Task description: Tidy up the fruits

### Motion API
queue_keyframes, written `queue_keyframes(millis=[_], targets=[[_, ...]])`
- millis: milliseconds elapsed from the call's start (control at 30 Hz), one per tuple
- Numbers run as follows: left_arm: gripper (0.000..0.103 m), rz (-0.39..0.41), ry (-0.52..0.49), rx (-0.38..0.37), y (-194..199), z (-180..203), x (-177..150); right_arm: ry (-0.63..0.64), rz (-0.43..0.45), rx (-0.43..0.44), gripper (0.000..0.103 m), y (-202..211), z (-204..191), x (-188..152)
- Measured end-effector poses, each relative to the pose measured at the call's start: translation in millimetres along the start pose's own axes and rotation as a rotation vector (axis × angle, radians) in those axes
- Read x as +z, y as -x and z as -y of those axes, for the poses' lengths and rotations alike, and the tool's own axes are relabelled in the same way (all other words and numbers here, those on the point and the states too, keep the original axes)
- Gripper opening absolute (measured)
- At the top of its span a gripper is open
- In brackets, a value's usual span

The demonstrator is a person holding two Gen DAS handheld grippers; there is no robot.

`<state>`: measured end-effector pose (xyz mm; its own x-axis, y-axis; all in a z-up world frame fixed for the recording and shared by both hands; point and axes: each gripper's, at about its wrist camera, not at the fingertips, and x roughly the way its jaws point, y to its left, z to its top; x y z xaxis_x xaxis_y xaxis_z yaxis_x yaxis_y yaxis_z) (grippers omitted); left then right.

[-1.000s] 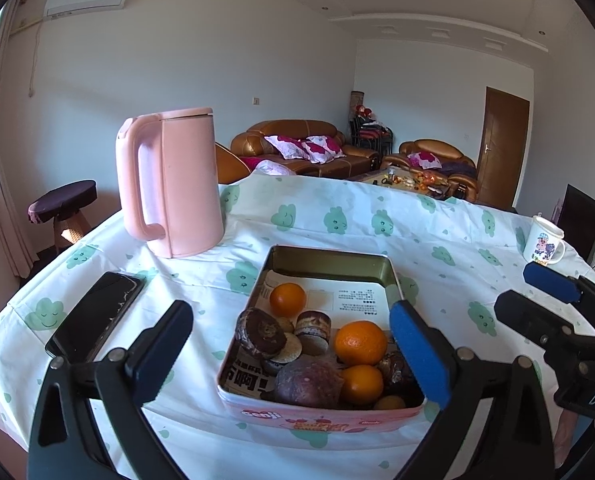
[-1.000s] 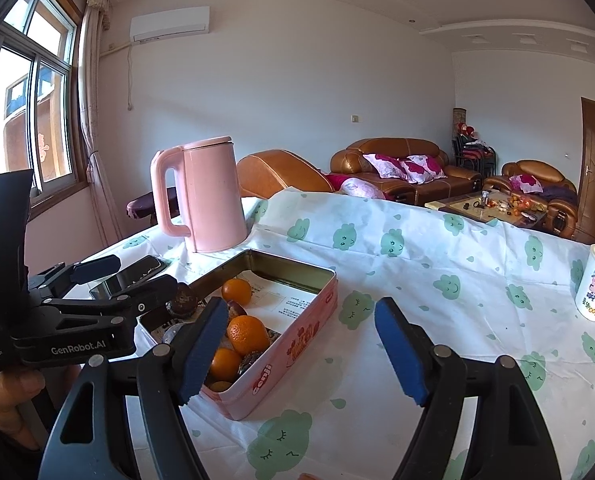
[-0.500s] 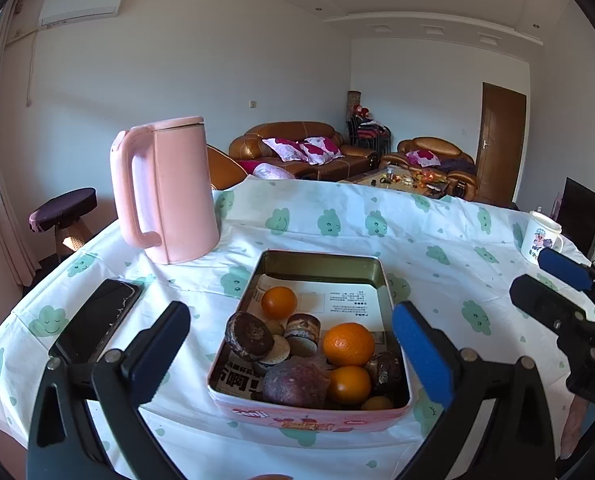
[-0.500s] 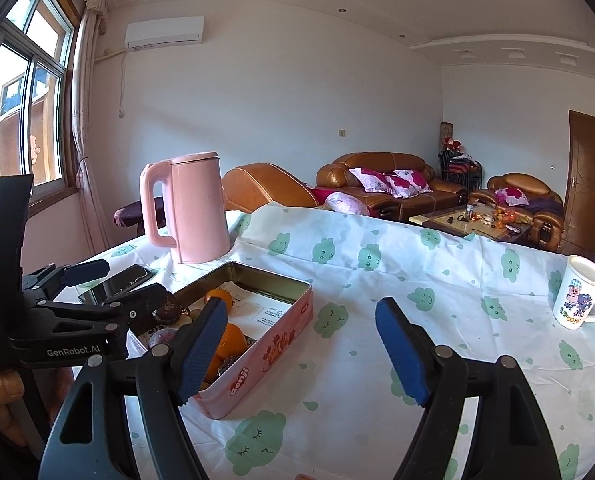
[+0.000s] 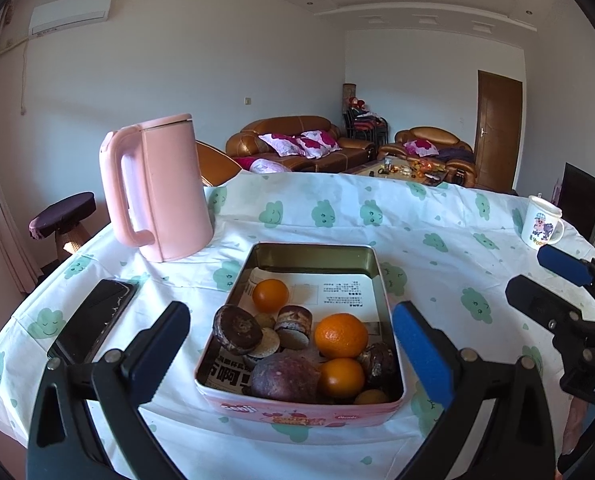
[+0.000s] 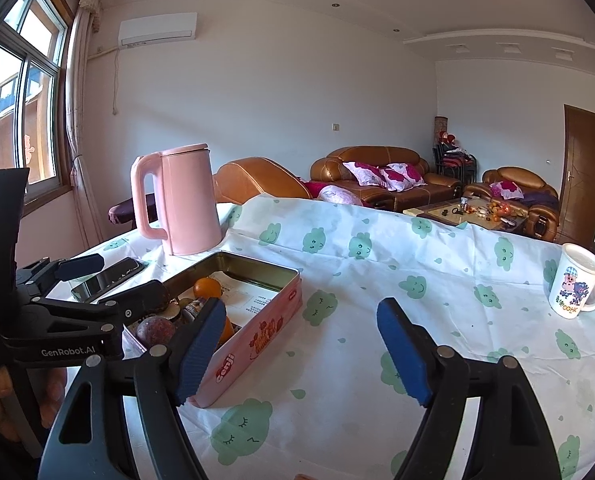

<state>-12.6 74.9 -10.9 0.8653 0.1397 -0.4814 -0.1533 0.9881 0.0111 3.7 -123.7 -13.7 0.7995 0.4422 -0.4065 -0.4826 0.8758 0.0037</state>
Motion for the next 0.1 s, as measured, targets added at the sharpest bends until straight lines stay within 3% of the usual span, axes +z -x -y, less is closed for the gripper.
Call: queue_keyframes(millis=[100], targets=[[0.103,0.009,-0.009,-0.015,2.5,2.1,0.3,0.009,-0.039,-0.049,0.079,-4.6,10.2,-5.8]])
